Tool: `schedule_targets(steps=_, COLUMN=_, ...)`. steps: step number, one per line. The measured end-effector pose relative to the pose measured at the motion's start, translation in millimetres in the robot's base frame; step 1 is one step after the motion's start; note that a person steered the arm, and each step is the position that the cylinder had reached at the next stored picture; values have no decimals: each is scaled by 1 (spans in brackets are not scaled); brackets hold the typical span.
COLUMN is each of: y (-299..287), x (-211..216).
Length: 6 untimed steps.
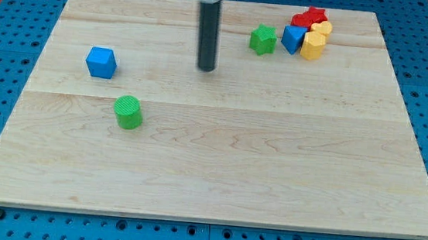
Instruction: Push the blue cube closer to the blue triangle
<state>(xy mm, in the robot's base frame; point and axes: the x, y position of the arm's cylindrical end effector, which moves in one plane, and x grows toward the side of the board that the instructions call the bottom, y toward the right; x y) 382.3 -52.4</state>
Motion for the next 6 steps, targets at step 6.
schedule_targets(steps=6, y=-90, x=-9)
